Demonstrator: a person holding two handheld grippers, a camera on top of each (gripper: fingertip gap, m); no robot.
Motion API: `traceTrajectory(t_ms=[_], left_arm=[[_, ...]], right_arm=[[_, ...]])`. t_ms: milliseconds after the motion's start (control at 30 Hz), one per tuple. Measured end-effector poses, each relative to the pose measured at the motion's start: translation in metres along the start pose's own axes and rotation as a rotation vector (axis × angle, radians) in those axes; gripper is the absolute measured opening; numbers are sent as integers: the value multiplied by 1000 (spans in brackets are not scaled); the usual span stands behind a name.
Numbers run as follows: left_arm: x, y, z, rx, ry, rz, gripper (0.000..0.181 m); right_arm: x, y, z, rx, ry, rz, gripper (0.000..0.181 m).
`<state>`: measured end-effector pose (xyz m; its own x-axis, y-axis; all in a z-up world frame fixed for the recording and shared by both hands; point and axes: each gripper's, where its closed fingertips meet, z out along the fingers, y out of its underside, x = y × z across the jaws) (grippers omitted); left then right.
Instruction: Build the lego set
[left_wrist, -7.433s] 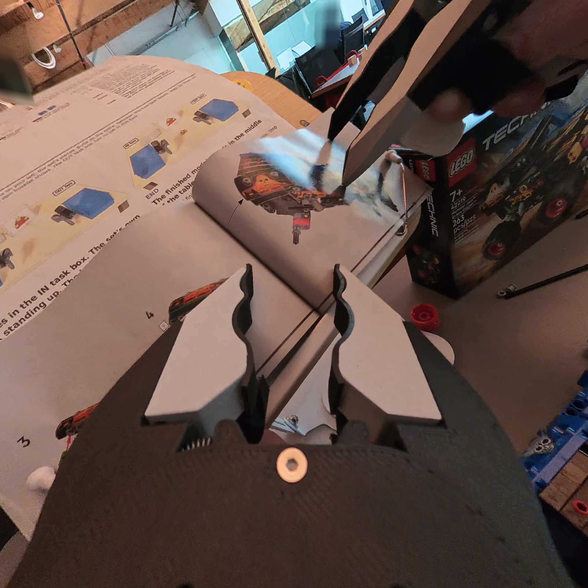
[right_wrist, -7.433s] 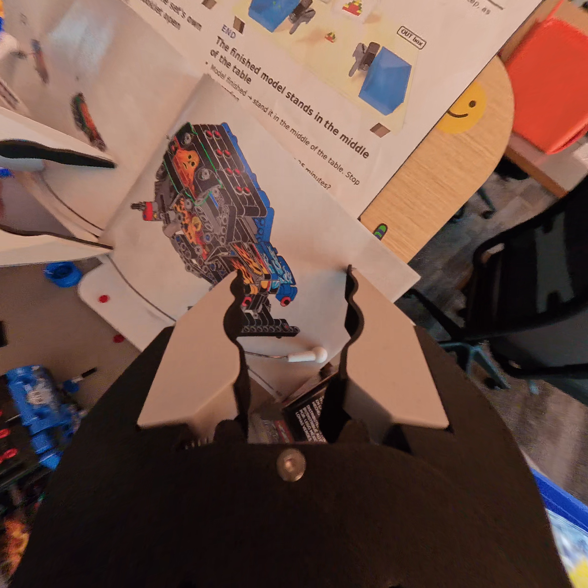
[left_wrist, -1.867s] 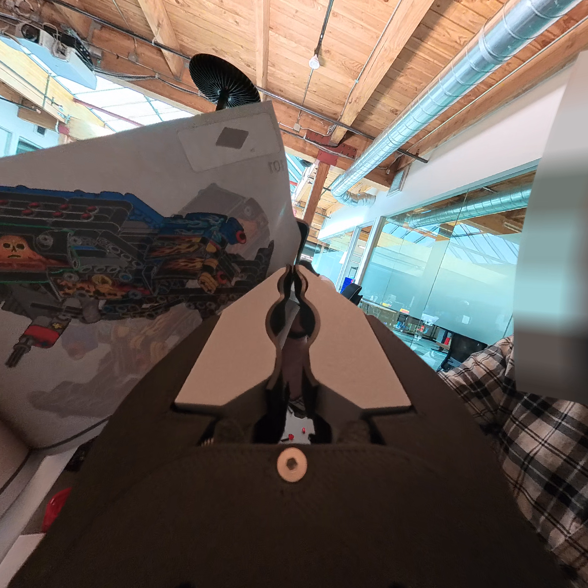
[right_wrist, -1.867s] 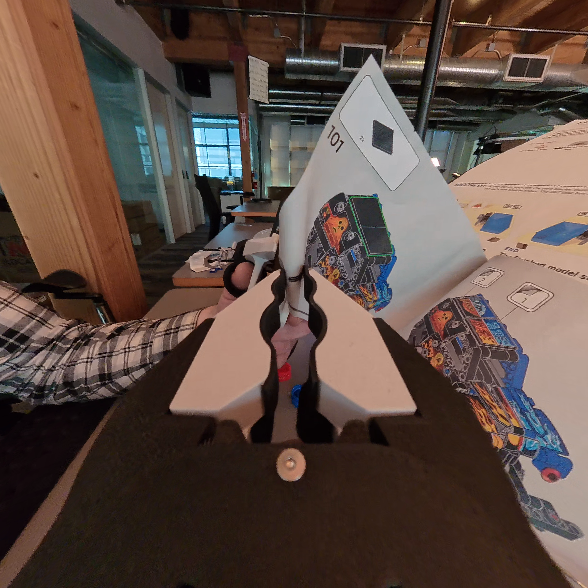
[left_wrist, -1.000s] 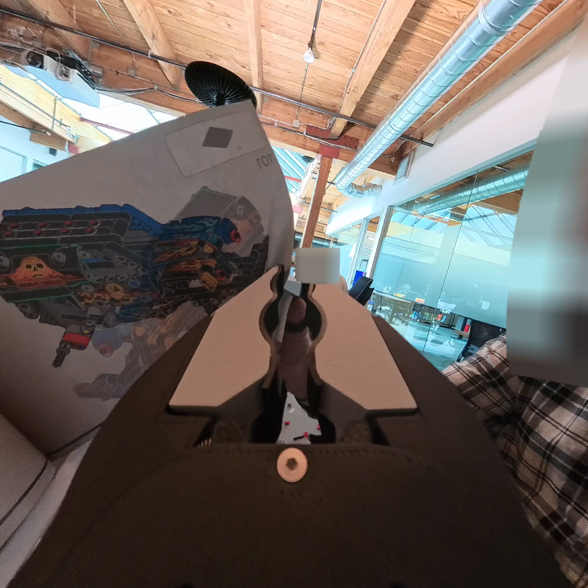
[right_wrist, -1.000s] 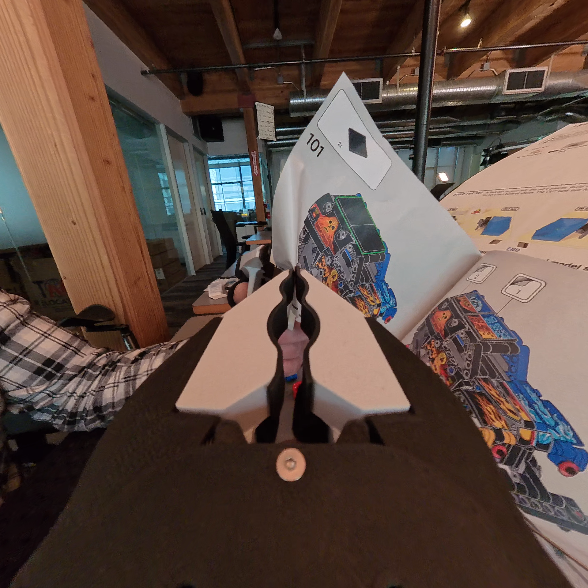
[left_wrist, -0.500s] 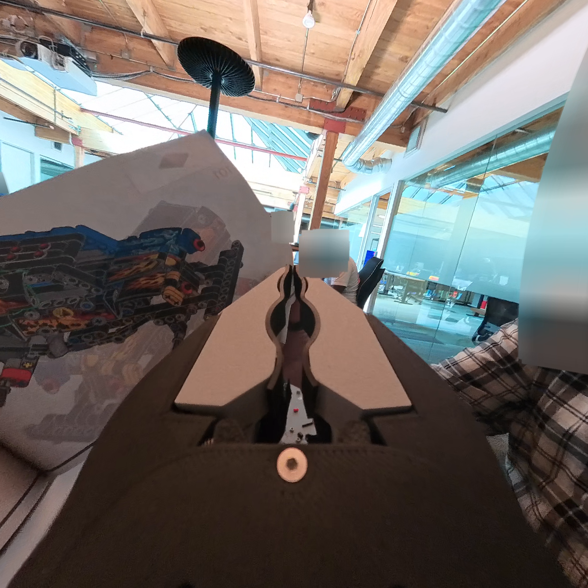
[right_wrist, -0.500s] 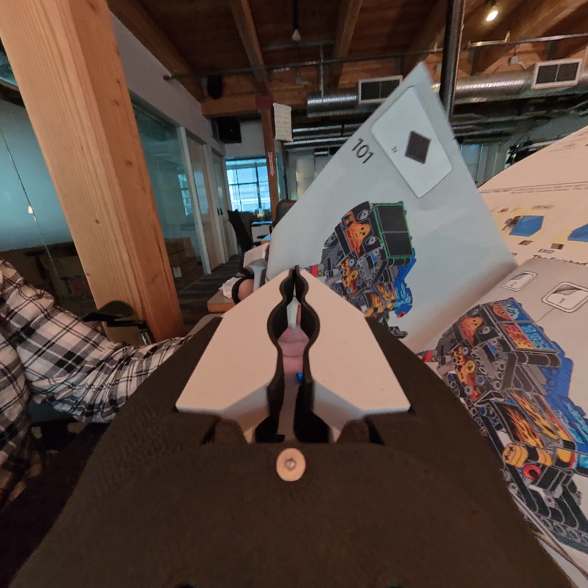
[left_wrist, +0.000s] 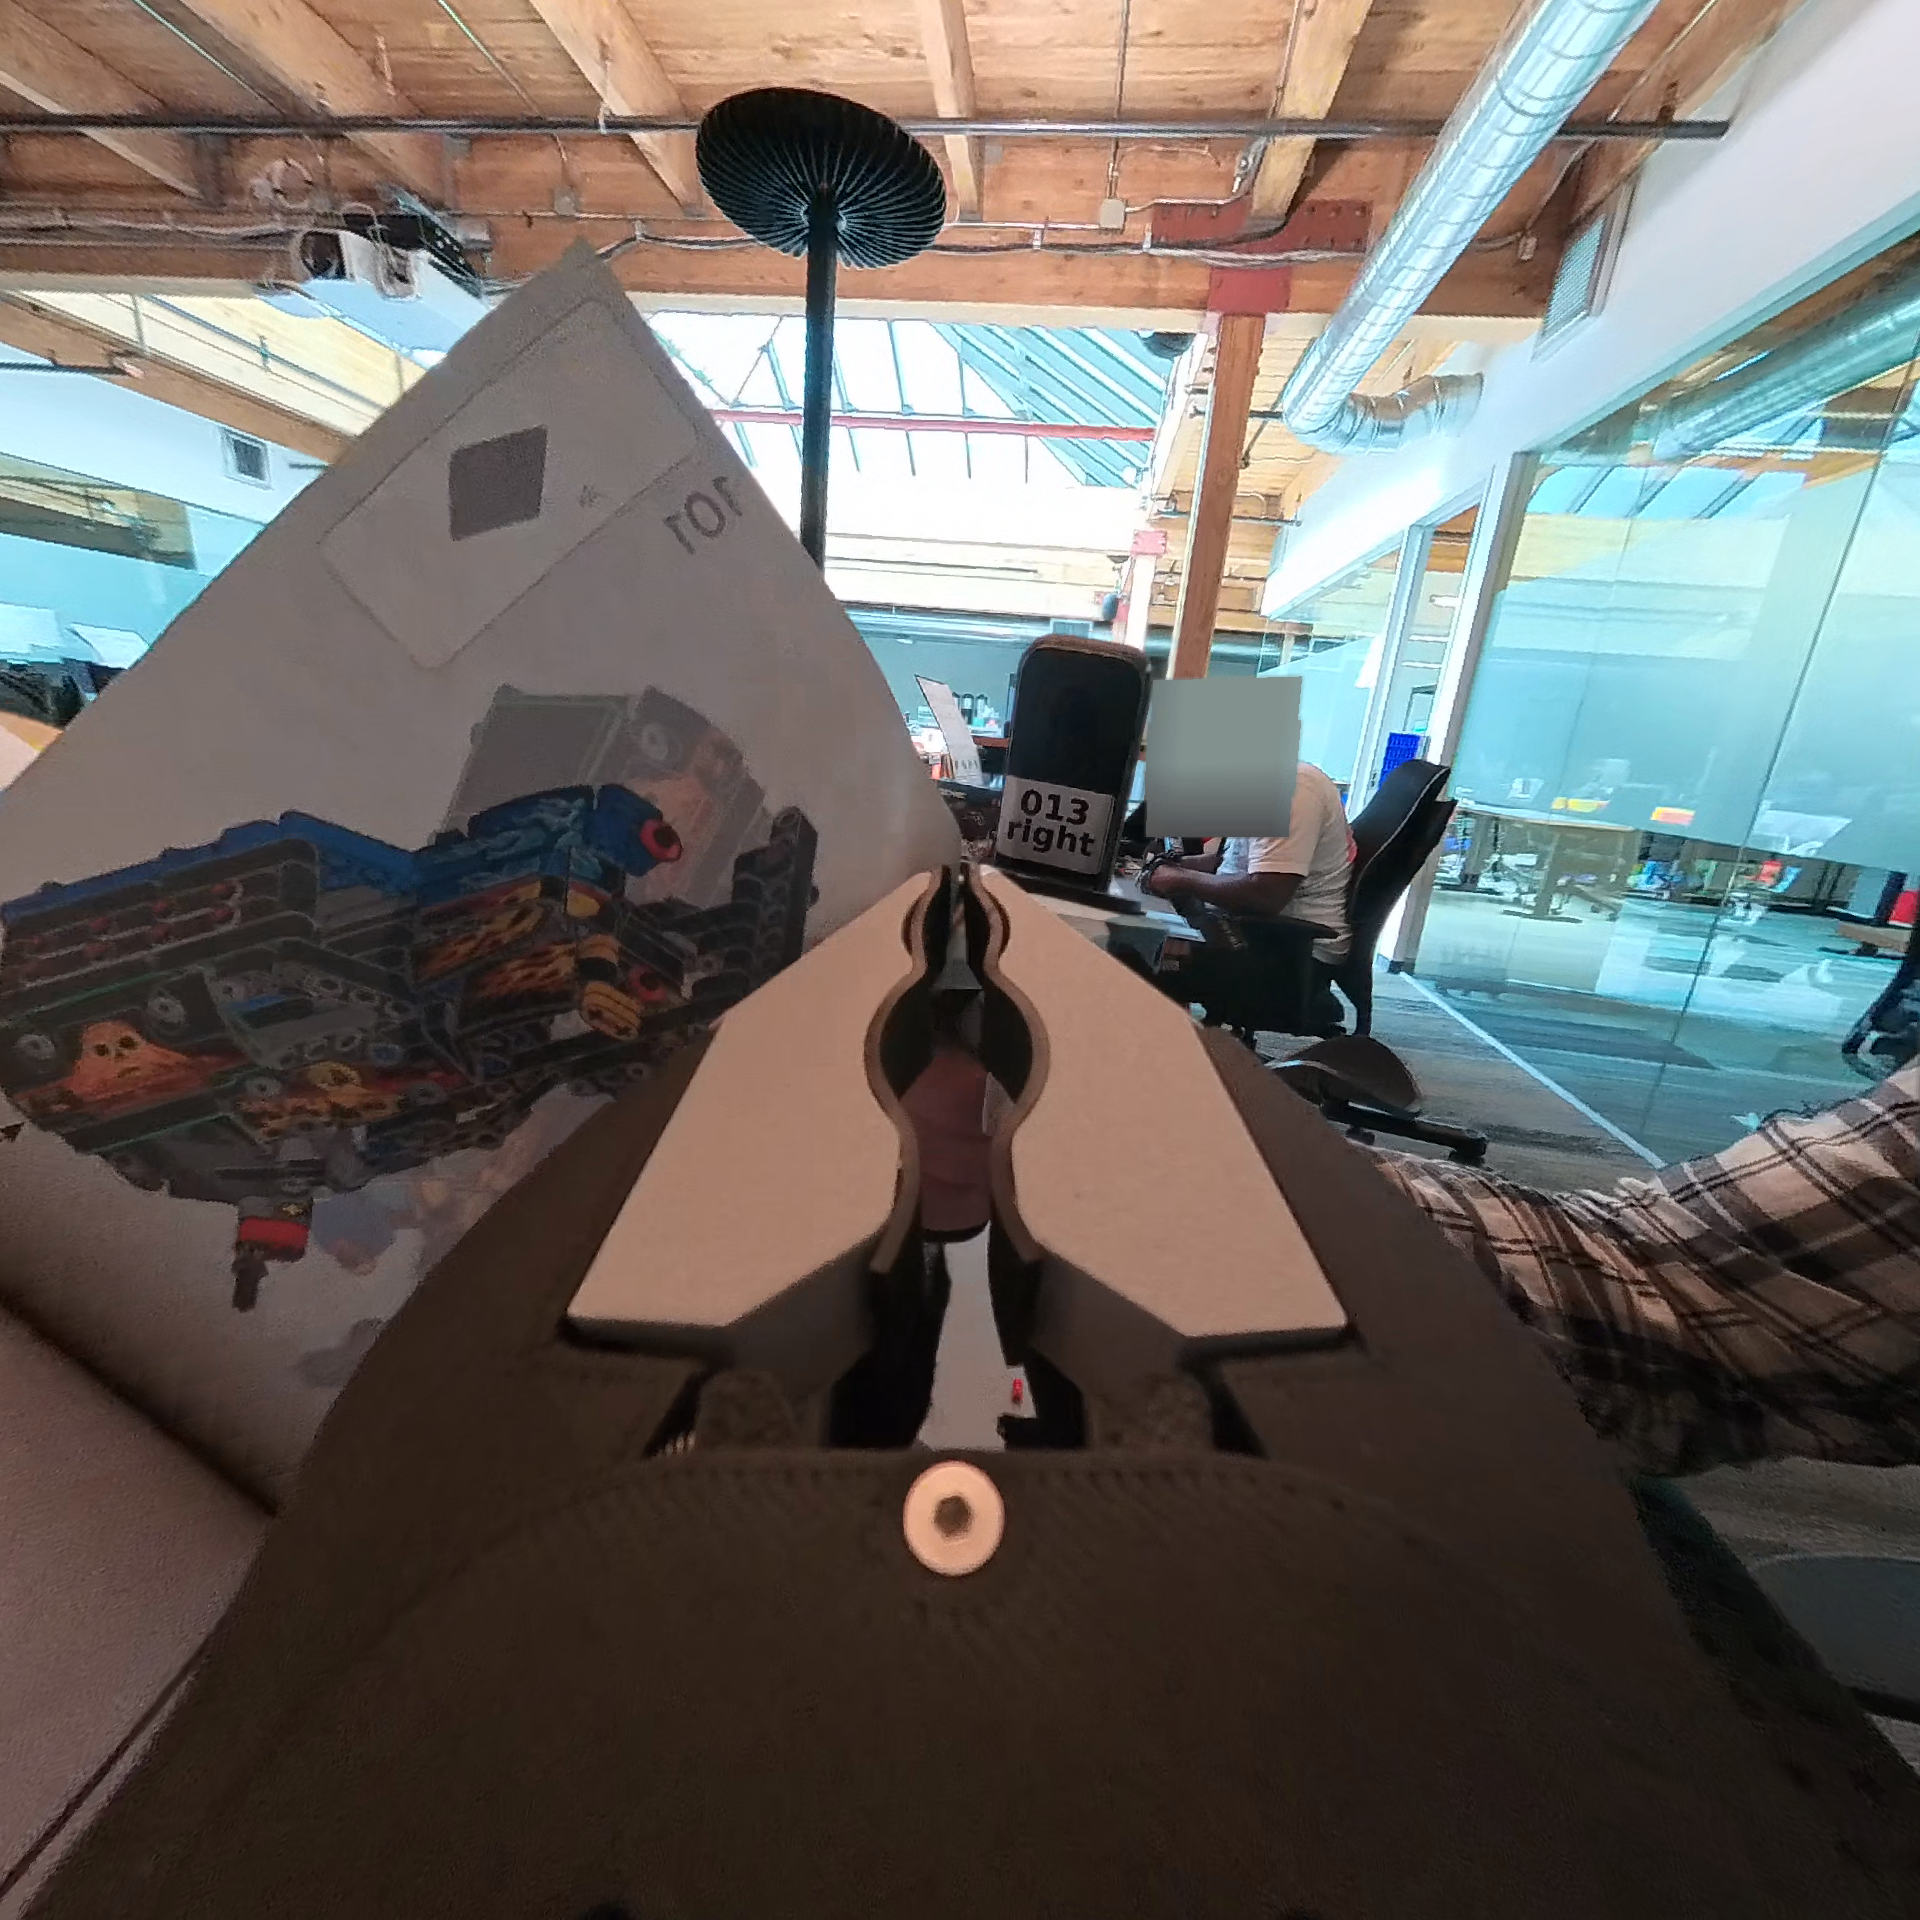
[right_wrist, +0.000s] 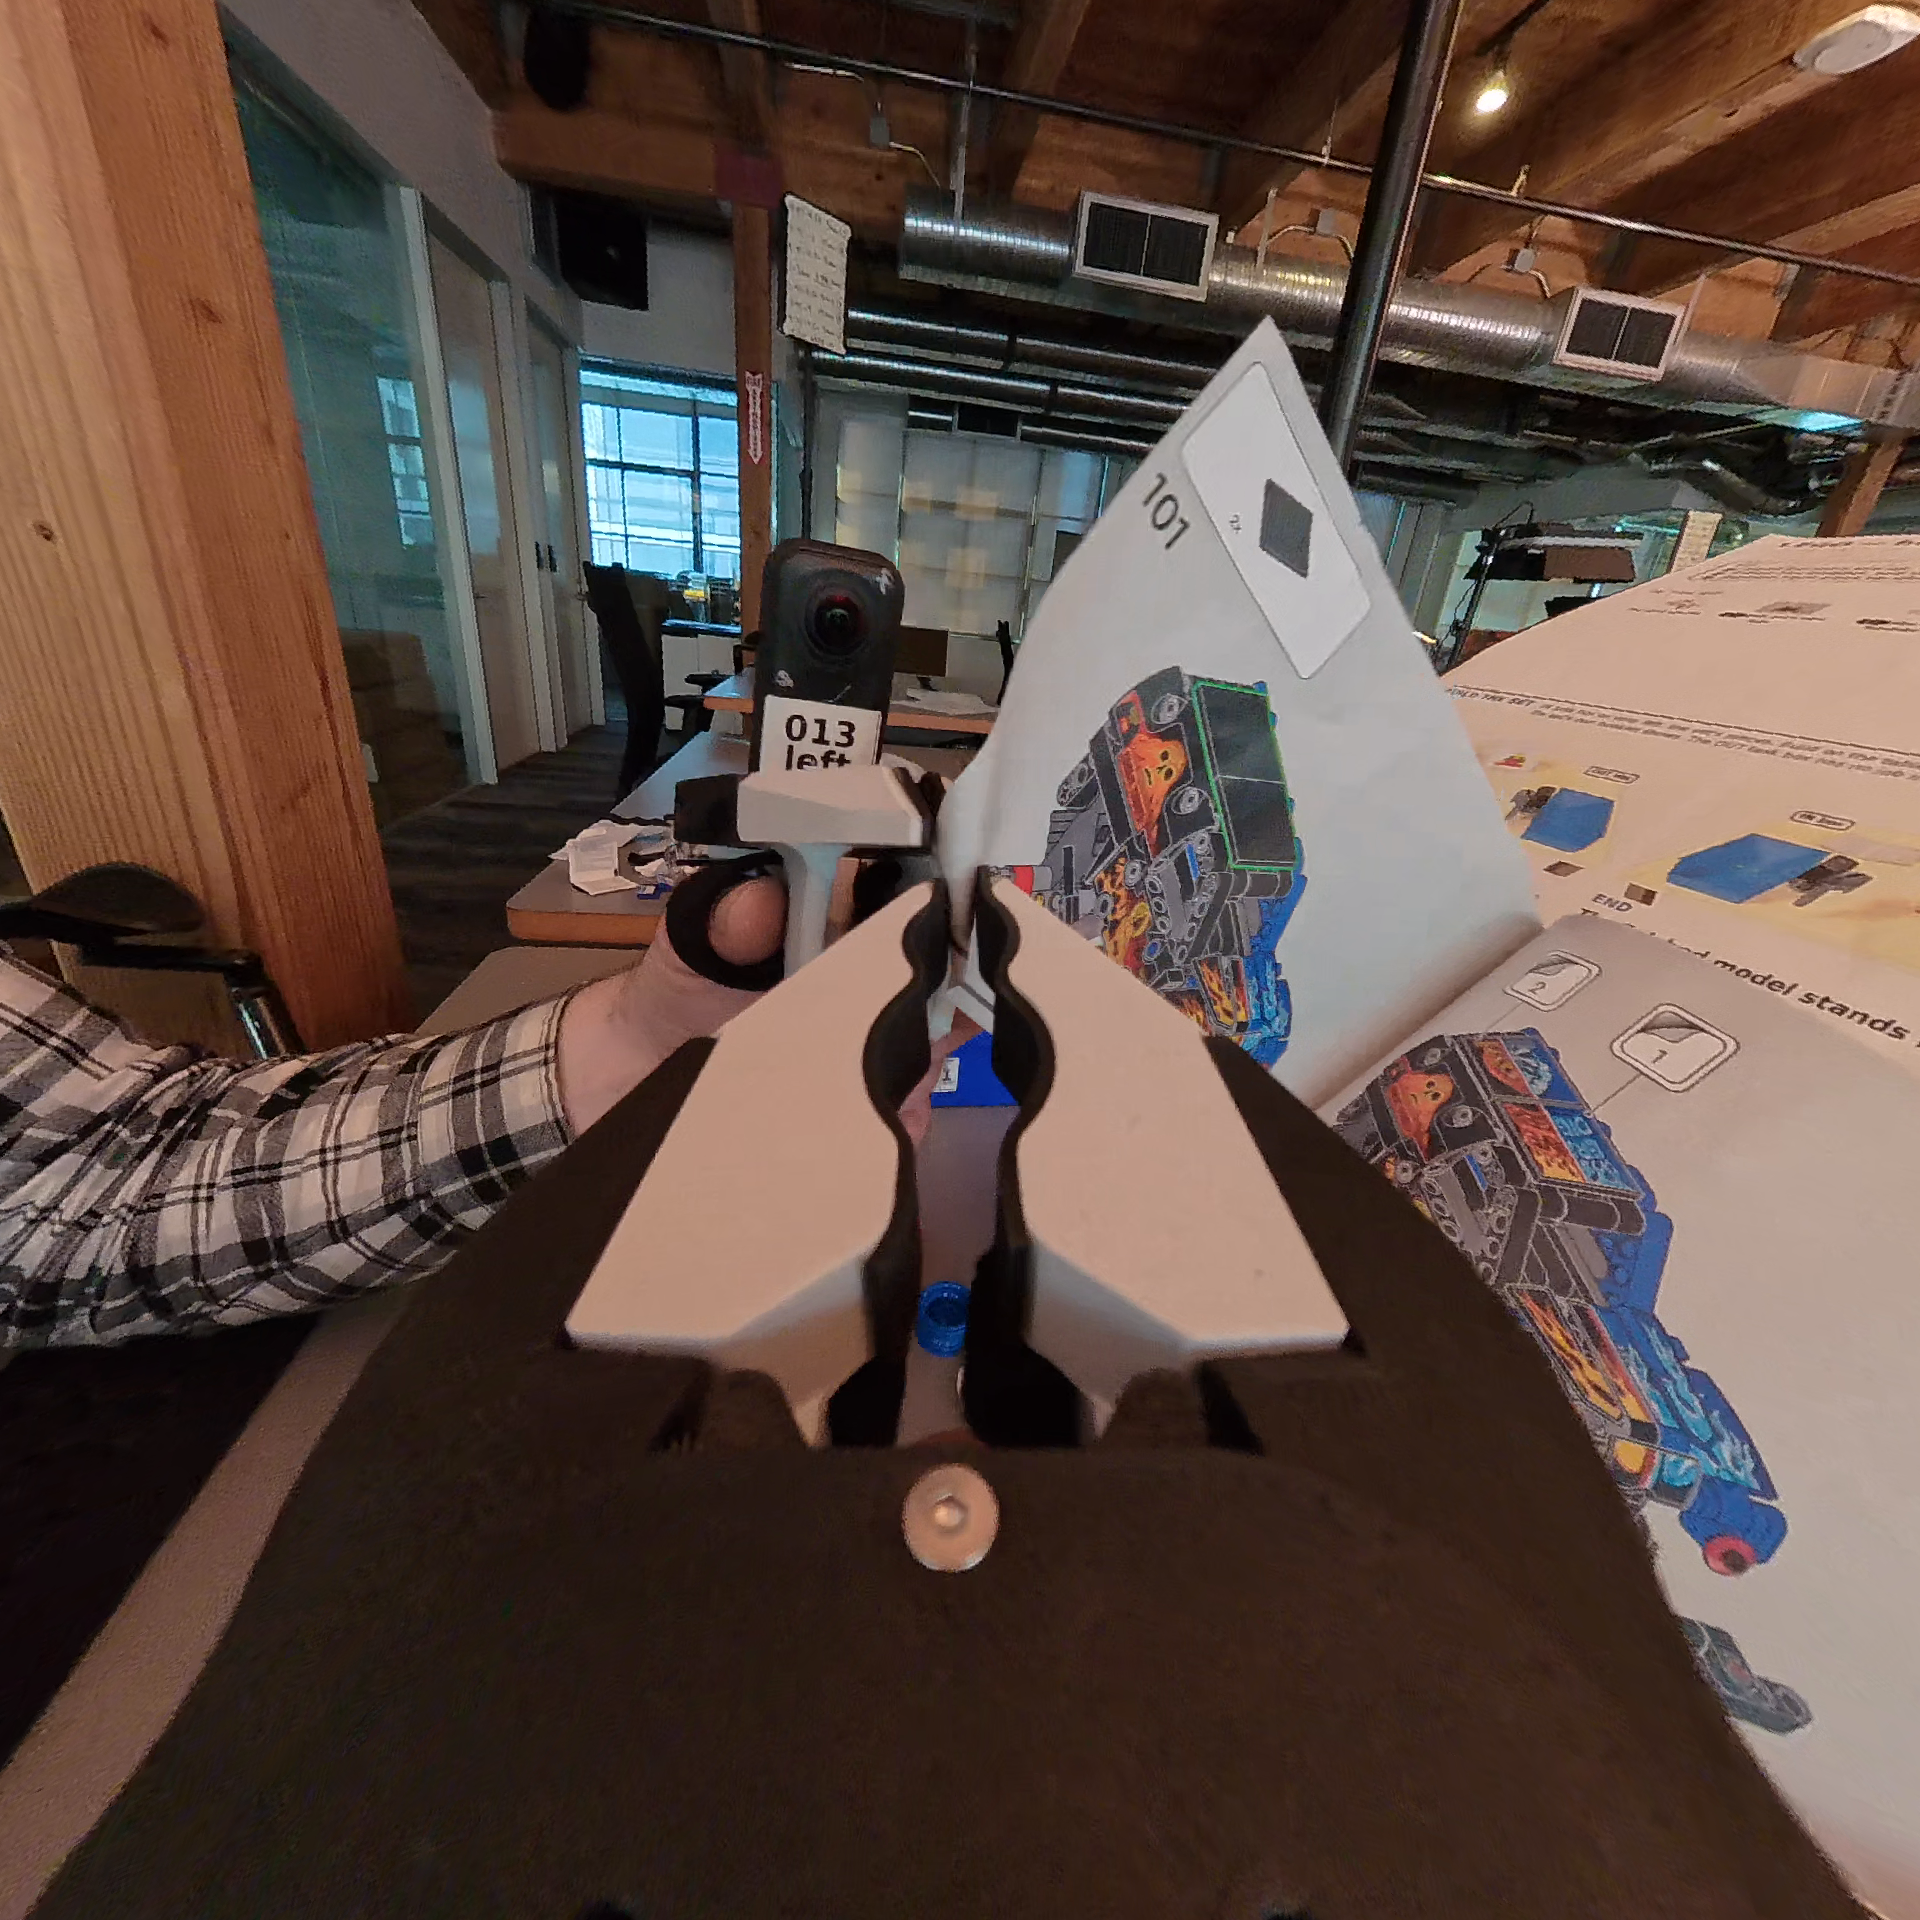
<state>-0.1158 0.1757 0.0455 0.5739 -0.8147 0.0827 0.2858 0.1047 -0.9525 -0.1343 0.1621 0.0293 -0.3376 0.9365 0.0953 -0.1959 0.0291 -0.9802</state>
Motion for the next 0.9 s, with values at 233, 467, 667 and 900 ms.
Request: traceTrajectory(t_ms=[233, 467, 667, 900], left_arm=[[3, -9, -1, -15, -67, 89, 13], [-14, -20, -10, -44, -223, 155, 32], [-39, -21, -41, -231, -432, 174, 76], [-57, -13, -92, -414, -593, 145, 49]], right_arm=[[1, 1, -4, 9, -11, 18, 0], [-2, 6, 2, -29, 4, -28, 0], [-10, 22, 41, -200, 94, -225, 0], [-18, 57, 93, -367, 174, -354, 8]])
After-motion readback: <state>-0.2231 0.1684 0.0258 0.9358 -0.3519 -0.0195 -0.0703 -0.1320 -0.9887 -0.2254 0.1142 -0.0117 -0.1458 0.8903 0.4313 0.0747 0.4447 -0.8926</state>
